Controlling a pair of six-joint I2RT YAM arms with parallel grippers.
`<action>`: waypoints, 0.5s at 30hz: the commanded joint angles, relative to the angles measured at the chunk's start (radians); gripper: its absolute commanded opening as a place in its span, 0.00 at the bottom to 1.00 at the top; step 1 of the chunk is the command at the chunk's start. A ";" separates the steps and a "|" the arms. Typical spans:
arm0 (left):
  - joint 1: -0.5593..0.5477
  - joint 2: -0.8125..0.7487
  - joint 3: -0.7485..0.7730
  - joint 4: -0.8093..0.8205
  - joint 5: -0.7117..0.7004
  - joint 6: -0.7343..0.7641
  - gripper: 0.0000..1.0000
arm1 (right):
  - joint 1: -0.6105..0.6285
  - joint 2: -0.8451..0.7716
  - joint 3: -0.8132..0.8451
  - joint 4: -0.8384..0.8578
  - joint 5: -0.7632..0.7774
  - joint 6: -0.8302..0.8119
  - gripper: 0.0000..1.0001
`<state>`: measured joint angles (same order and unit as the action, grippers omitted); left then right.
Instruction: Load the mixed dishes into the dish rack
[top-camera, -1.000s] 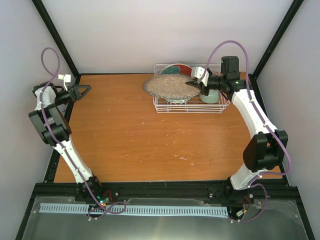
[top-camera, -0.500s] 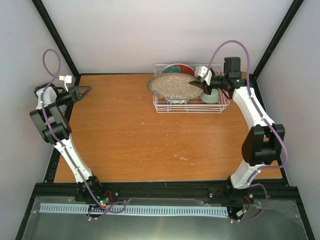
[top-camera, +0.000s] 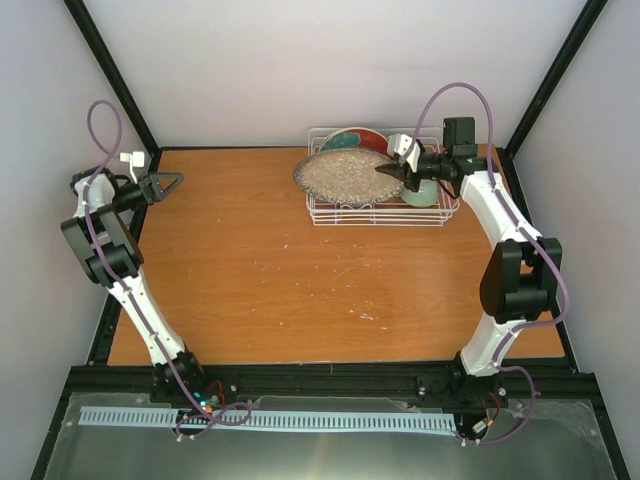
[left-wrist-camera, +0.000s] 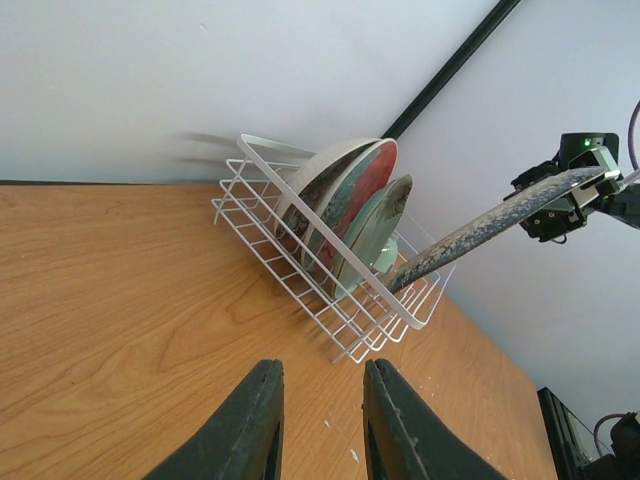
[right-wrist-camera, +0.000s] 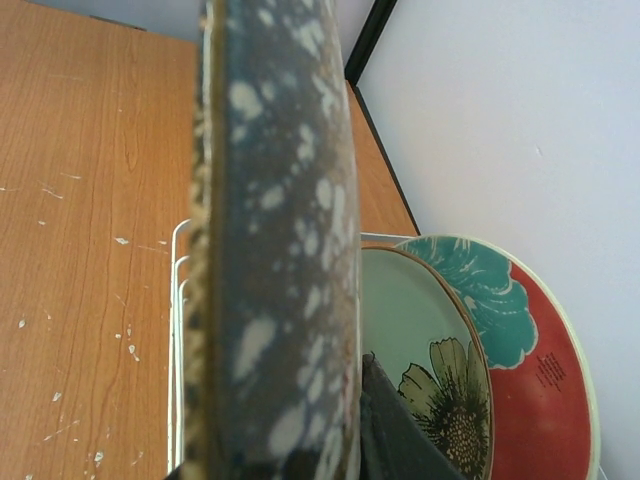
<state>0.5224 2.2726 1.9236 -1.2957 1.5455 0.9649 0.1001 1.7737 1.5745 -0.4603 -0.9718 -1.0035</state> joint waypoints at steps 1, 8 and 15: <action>-0.002 0.026 0.038 0.024 0.134 -0.008 0.24 | -0.005 -0.012 0.074 0.152 -0.155 0.027 0.03; -0.010 0.033 0.038 0.031 0.126 -0.015 0.24 | -0.005 0.002 0.036 0.138 -0.155 0.027 0.03; -0.021 0.027 0.031 0.082 0.107 -0.071 0.24 | -0.004 0.019 -0.006 0.161 -0.149 0.054 0.03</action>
<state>0.5129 2.3013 1.9236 -1.2633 1.5455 0.9264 0.0971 1.8076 1.5642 -0.4393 -0.9859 -0.9878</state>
